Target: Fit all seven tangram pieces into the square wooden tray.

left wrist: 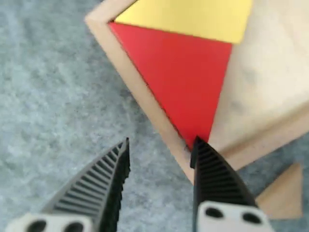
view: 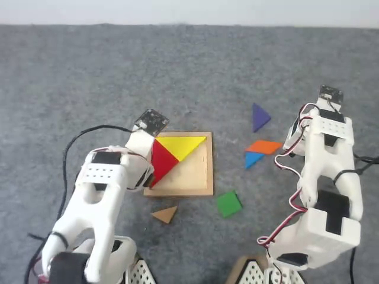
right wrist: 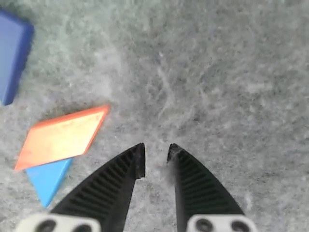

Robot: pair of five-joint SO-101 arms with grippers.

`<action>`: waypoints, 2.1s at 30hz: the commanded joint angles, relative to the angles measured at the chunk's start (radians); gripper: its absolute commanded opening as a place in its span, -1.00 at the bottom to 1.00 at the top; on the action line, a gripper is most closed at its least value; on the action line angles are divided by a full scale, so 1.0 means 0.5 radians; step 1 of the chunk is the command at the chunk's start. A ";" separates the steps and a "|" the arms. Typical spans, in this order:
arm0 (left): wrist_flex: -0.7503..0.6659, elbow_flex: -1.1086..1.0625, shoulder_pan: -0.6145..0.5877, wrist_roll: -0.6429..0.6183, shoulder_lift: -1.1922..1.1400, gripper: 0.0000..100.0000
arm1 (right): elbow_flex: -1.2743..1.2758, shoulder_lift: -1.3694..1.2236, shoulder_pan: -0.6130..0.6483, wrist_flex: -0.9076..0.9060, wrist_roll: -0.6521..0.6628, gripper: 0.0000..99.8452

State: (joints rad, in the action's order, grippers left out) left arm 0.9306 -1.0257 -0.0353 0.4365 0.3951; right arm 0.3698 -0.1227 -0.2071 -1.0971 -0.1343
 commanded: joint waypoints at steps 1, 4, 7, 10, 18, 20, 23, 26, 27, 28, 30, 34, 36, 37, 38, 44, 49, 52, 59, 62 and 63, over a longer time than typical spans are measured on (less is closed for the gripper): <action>0.117 0.143 0.058 -0.037 -0.052 -0.62 | -0.015 0.008 0.014 0.060 0.025 -0.81; 0.301 0.155 0.089 -0.003 0.015 -0.62 | -0.015 0.008 0.014 0.060 0.028 -0.81; 0.497 0.100 0.120 0.160 0.267 -0.62 | -0.015 0.008 0.014 0.060 0.074 -0.81; 0.687 0.002 0.190 0.273 0.660 -0.62 | -0.015 0.008 0.014 0.060 0.083 -0.81; 0.841 -0.284 0.512 0.365 1.227 -0.62 | -0.015 0.008 0.017 0.063 0.083 -0.81; 0.758 -0.318 0.546 0.368 1.083 -0.62 | -0.015 0.008 0.017 0.063 0.083 -0.81; 0.614 -0.382 0.641 0.442 0.749 -0.62 | -0.015 0.008 0.017 0.063 0.083 -0.81; 0.543 -0.394 0.779 0.476 0.488 -0.64 | -0.015 0.008 0.017 0.063 0.083 -0.81; 0.509 -0.394 0.822 0.463 0.442 -0.65 | -0.015 0.008 0.014 0.063 0.083 -0.81; 0.476 -0.394 0.856 0.445 0.414 -0.65 | -0.015 0.005 0.014 0.063 0.083 -0.81; 0.430 -0.394 0.914 0.390 0.387 -0.65 | -0.015 0.005 0.017 0.063 0.083 -0.81; 0.417 -0.348 0.911 0.307 0.331 -0.65 | -0.015 0.005 0.017 0.063 0.083 -0.81; 0.371 -0.336 0.911 0.190 0.279 -0.65 | -0.015 0.005 0.017 0.063 0.083 -0.81; 0.353 -0.330 0.911 0.138 0.252 -0.65 | -0.015 0.005 0.017 0.063 0.083 -0.81; 0.350 -0.311 0.911 0.107 0.227 -0.65 | -0.015 0.005 0.017 0.063 0.083 -0.81; 0.347 -0.183 0.798 0.104 -0.006 -0.65 | -0.012 0.005 0.017 0.063 0.080 -0.81; 0.353 -0.094 0.776 0.089 -0.169 -0.65 | 0.000 0.005 0.017 0.063 0.080 -0.81; 0.353 -0.097 0.853 0.021 -0.172 -0.69 | 0.000 0.005 0.017 0.063 0.080 -0.81; 0.353 -0.103 0.884 0.021 -0.172 -0.90 | 0.003 0.005 0.017 0.066 0.080 -0.81; 0.353 -0.103 0.884 0.021 -0.172 -0.93 | 0.003 0.005 0.017 0.066 0.080 -0.81; 0.356 -0.103 0.884 0.021 -0.172 -0.93 | 0.003 0.005 0.017 0.066 0.080 -0.81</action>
State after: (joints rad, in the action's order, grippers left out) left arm 1.1285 -1.1070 0.4066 0.4626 0.3214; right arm 0.3759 -0.1227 -0.2087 -1.0802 -0.1066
